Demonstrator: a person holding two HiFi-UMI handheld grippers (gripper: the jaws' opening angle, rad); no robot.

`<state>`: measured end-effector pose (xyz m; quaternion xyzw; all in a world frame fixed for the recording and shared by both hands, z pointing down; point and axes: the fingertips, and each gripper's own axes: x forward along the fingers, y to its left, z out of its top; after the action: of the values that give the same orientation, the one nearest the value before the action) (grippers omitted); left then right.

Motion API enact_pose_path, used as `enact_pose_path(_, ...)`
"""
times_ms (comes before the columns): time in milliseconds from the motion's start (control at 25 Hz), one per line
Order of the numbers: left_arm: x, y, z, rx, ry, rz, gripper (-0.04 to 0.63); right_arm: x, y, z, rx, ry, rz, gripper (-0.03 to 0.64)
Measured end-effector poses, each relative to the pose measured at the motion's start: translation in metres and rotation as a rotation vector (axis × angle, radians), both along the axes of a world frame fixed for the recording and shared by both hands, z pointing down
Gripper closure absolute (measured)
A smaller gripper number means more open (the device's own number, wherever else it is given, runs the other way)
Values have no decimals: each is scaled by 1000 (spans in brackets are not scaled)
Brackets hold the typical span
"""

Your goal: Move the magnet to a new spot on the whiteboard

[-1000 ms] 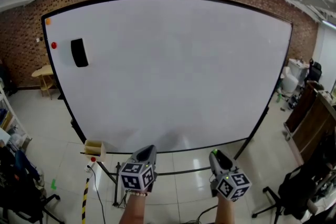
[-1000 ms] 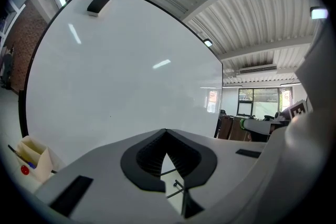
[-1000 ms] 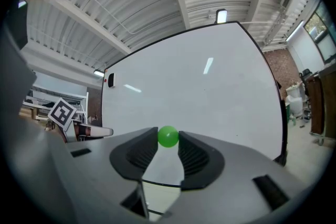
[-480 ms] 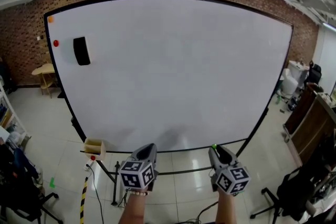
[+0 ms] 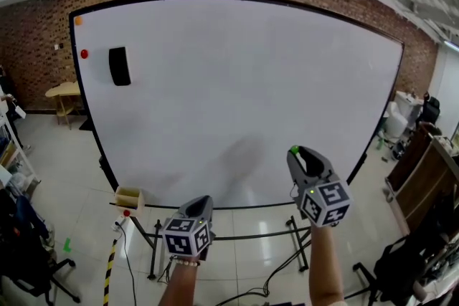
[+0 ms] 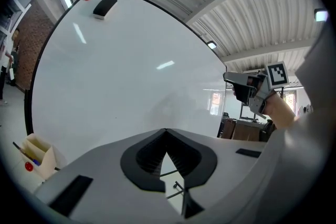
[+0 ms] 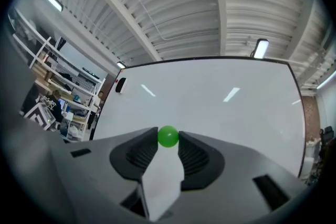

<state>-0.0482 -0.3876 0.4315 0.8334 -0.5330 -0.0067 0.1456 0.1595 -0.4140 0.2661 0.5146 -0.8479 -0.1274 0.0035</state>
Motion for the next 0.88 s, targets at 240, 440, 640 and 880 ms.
enact_pose_path(240, -5, -2, 2, 0, 15, -6, 595, -14, -32, -59, 86, 86, 25, 488)
enact_pose_path(440, -13, -8, 2, 1, 22, -9, 595, -29, -63, -88, 131, 168, 66, 488)
enact_pose_path(640, -16, -12, 0, 3, 22, -15, 595, -43, -91, -111, 161, 222, 90, 488)
enact_pose_path(880, -22, -15, 2, 6, 33, -29, 595, -59, -121, -130, 220, 262, 139, 486)
